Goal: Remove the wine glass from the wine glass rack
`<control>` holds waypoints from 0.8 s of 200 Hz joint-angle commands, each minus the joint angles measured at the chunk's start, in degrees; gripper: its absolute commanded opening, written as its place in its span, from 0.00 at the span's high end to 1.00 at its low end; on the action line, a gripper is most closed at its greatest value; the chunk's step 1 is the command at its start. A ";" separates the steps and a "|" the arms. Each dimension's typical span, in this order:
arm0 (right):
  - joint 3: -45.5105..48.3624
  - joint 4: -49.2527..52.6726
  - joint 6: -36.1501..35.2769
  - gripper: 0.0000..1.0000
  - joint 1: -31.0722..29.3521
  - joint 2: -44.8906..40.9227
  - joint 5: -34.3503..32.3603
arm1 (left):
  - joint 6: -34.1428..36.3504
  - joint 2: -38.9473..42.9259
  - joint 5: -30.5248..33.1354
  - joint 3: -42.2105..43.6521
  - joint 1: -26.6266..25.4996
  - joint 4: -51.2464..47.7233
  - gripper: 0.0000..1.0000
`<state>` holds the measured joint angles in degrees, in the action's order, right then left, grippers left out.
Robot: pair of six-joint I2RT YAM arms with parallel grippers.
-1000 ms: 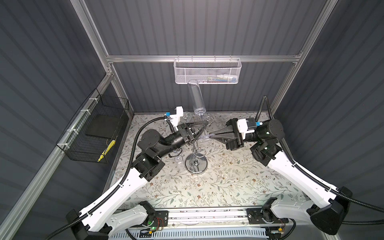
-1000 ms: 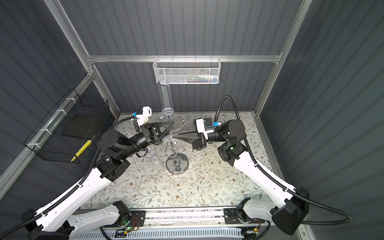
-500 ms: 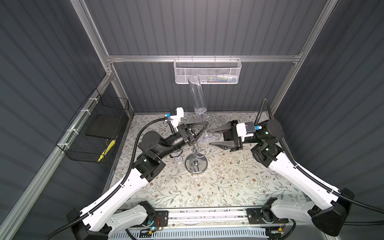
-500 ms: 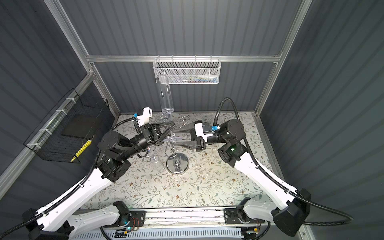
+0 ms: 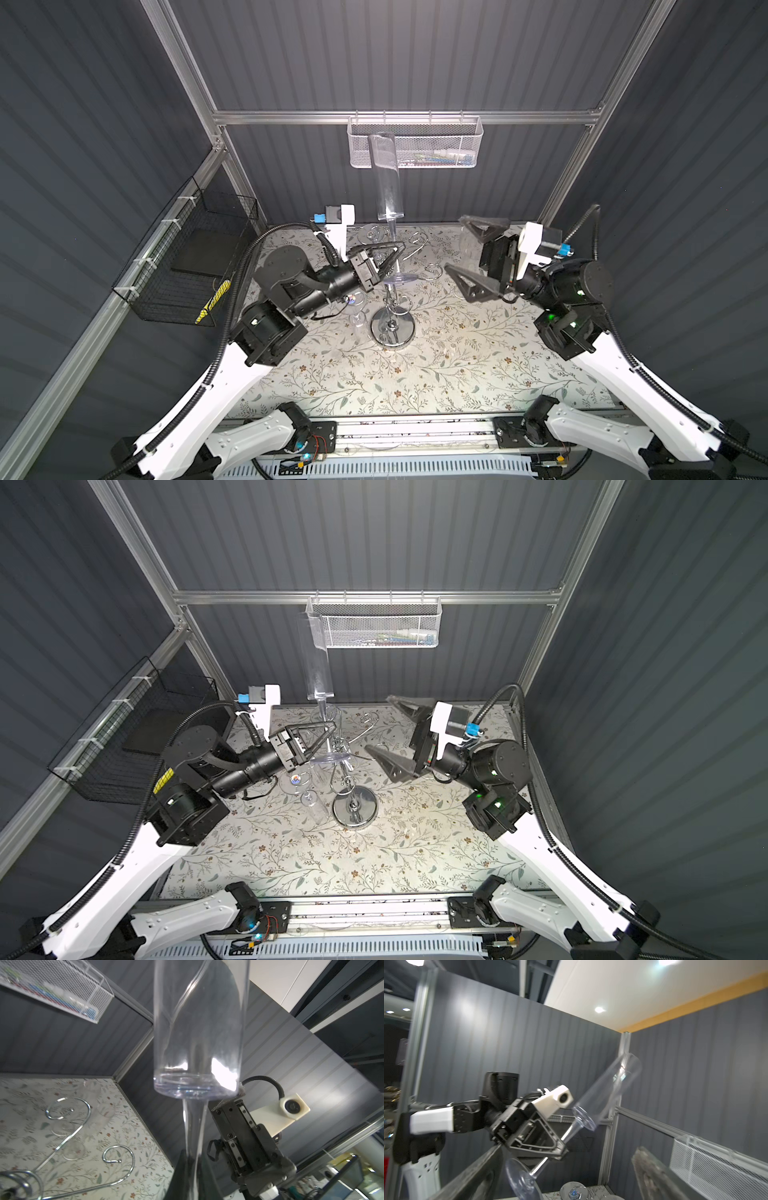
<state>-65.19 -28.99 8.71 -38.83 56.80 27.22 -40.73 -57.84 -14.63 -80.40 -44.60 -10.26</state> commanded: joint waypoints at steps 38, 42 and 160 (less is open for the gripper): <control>-14.64 18.97 20.64 0.01 -0.69 5.33 -11.89 | 37.76 -1.43 10.58 -12.24 -0.22 -19.57 1.00; -15.21 19.30 21.28 0.01 -0.81 5.77 -11.75 | 39.00 -1.46 11.07 -12.17 -0.23 -19.72 1.00; -25.30 14.64 18.67 0.01 -7.58 18.61 -10.17 | 50.87 -0.93 15.46 -8.65 -0.22 -20.24 1.00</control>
<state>-90.94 -7.11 25.61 -46.17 75.22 17.69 7.44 -60.36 -0.62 -89.73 -44.60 -31.81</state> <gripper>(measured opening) 0.989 0.104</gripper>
